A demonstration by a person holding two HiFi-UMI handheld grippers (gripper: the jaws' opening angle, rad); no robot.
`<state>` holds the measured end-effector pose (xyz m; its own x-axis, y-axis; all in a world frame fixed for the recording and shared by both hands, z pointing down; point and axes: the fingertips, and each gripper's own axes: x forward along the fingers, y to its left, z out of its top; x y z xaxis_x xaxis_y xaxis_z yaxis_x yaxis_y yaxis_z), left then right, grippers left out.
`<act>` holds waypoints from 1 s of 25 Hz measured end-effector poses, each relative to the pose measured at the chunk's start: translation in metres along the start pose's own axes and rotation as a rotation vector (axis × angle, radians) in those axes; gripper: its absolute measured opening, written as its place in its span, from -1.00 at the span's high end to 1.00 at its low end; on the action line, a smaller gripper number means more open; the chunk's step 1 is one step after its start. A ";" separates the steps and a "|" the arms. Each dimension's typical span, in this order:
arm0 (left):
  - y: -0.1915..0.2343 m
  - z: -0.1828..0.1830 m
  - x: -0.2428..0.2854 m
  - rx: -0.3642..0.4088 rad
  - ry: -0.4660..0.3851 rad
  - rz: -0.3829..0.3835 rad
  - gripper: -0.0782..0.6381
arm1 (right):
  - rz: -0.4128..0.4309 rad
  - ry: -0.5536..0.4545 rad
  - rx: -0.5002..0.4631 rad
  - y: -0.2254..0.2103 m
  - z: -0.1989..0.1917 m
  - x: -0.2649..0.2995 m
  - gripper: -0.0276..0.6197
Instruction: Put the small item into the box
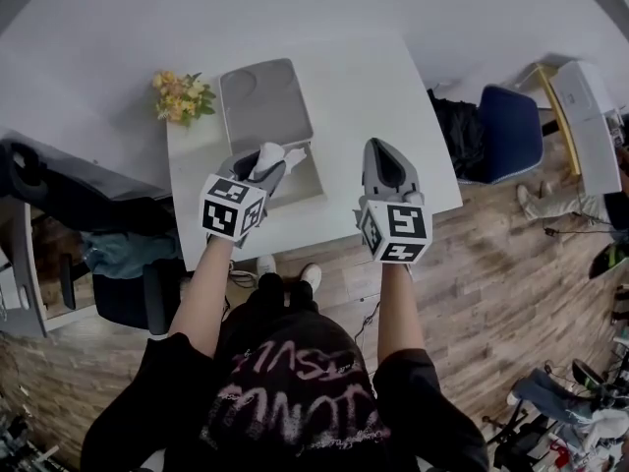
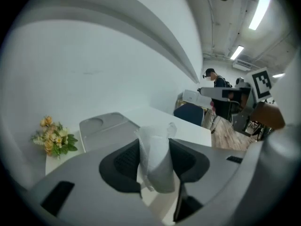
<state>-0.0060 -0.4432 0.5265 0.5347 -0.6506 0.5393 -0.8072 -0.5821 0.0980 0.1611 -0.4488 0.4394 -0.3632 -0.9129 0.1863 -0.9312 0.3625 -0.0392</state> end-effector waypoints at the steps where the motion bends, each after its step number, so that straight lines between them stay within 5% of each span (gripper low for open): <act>1: -0.002 -0.009 0.006 -0.001 0.037 -0.016 0.28 | 0.000 0.003 0.002 0.000 -0.002 0.000 0.89; 13: -0.007 -0.075 0.038 0.078 0.333 -0.046 0.27 | -0.027 0.050 0.023 -0.011 -0.026 -0.006 0.88; 18: -0.009 -0.085 0.042 0.047 0.342 -0.069 0.04 | -0.028 0.058 0.024 -0.014 -0.029 -0.008 0.88; 25: -0.007 -0.083 0.038 0.037 0.316 -0.069 0.02 | -0.025 0.065 0.021 -0.009 -0.032 -0.006 0.88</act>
<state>-0.0007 -0.4236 0.6158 0.4792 -0.4287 0.7659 -0.7588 -0.6409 0.1161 0.1723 -0.4407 0.4701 -0.3378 -0.9071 0.2510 -0.9406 0.3351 -0.0547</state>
